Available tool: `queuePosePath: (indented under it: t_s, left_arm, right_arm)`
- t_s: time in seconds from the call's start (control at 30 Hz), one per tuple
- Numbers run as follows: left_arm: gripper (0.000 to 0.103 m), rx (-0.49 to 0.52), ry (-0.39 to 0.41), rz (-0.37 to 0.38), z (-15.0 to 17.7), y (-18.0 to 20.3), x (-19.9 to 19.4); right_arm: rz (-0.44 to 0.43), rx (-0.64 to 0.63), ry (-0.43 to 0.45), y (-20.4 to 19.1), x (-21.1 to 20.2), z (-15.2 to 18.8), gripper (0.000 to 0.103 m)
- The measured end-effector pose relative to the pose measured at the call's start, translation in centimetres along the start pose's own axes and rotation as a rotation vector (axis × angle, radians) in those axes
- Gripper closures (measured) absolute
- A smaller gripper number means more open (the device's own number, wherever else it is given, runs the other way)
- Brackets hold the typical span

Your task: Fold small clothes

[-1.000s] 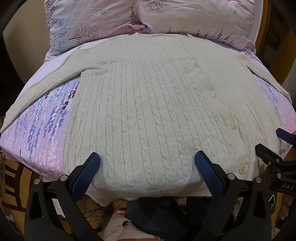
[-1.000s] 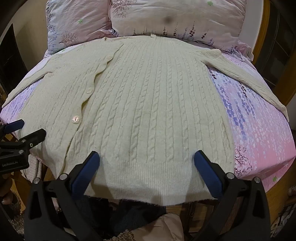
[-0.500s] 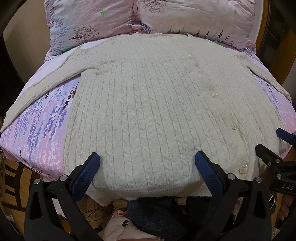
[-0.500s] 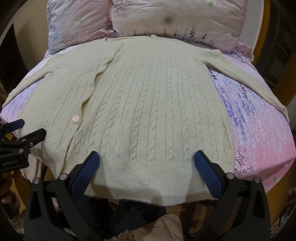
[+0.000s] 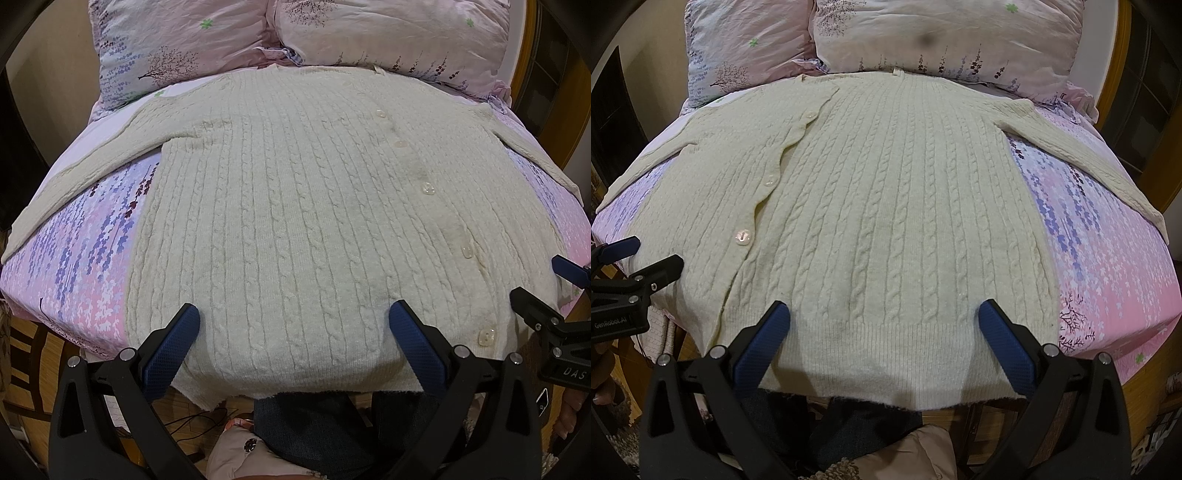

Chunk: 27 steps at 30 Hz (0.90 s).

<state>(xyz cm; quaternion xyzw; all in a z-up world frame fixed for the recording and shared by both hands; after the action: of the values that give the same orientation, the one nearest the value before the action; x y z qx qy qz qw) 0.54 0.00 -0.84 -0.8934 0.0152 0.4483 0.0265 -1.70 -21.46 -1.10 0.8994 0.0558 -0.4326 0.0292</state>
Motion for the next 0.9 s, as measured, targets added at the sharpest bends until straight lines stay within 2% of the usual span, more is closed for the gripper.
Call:
queuePosePath:
  t_s: [0.9]
  left_arm:
    - [0.001,0.005,-0.008,0.003,0.16,-0.06,0.17]
  right_arm:
    - [0.000,-0.003,-0.008,-0.35,0.26,-0.16,0.002]
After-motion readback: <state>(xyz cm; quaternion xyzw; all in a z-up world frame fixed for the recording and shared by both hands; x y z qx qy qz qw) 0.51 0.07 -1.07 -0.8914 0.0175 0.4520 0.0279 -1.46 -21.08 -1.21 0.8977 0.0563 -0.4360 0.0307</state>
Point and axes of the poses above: each gripper's, at about its wrist camera, not at the fingertips, and x roughly the way its jaws point, y to its right, z to its underside, the point moved 1 cm from there along x, roughly the way its jaws point, and after that the axes turned 4 degrees about y, right-handed, at the moved point
